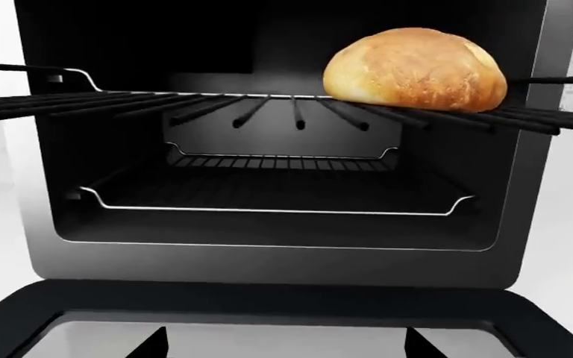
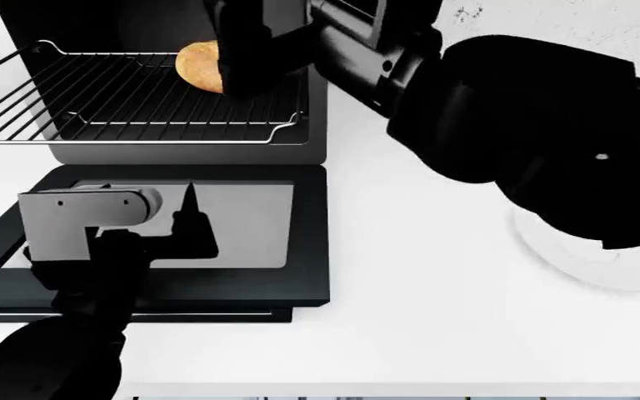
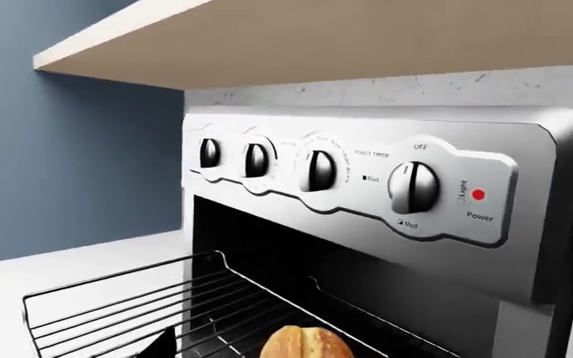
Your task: Place the bread on the top rack of the toaster oven.
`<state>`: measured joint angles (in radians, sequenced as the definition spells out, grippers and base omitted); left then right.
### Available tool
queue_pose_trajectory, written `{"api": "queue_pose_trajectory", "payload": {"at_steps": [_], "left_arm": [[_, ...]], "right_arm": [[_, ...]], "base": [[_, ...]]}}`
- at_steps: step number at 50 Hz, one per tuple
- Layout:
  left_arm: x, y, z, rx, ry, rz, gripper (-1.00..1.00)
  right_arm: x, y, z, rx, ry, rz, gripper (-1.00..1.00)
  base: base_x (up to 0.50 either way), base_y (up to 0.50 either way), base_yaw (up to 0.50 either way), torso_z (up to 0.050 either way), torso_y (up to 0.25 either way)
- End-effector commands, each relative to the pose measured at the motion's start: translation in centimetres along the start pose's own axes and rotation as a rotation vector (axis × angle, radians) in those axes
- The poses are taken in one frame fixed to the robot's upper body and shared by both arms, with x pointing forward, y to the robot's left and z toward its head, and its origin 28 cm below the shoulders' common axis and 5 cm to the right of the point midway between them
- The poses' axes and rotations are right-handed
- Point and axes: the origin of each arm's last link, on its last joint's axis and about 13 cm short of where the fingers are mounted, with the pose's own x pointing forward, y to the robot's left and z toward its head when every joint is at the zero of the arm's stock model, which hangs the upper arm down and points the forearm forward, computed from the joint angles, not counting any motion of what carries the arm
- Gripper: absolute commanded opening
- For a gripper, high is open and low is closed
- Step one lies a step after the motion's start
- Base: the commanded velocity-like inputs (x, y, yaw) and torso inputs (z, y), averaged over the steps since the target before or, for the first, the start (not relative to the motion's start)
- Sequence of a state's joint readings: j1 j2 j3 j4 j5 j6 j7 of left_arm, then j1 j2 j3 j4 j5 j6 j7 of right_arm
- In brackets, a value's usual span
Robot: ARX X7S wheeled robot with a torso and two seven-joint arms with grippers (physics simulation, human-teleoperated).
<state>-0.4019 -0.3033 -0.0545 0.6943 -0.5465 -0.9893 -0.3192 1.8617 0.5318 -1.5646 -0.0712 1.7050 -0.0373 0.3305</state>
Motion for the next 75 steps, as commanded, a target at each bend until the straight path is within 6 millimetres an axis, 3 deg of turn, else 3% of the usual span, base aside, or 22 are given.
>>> {"api": "queue_pose_trajectory", "payload": {"at_steps": [1, 10, 17, 26, 51, 75], "left_arm": [[-1.2, -0.1, 1.4, -0.041, -0.05, -0.024, 1.0], [-2.8, -0.3, 3.1, -0.066, -0.097, -0.069, 1.0], [-4.4, -0.4, 4.2, -0.084, -0.129, -0.104, 1.0], [-4.8, -0.4, 4.6, -0.095, -0.14, -0.117, 1.0], [-8.2, 0.4, 9.6, -0.184, -0.337, -0.181, 1.0], [-9.2, 1.0, 15.9, -0.295, -0.576, -0.142, 1.0]], "right_arm": [[-4.9, 2.8, 0.8, -0.151, -0.11, -0.067, 1.0], [-7.7, 3.3, 0.4, -0.261, -0.14, -0.188, 1.0], [-9.7, 4.3, 1.6, -0.334, -0.205, -0.247, 1.0], [-11.5, 5.9, 2.9, -0.479, -0.267, -0.293, 1.0], [-12.6, 7.8, 6.8, -0.626, -0.338, -0.297, 1.0], [-12.8, 8.8, 10.2, -0.718, -0.391, -0.289, 1.0]], "base": [[0.0, 0.0, 0.0, 0.0, 0.0], [0.0, 0.0, 0.0, 0.0, 0.0], [0.0, 0.0, 0.0, 0.0, 0.0], [0.0, 0.0, 0.0, 0.0, 0.0], [0.0, 0.0, 0.0, 0.0, 0.0], [0.0, 0.0, 0.0, 0.0, 0.0]]}}
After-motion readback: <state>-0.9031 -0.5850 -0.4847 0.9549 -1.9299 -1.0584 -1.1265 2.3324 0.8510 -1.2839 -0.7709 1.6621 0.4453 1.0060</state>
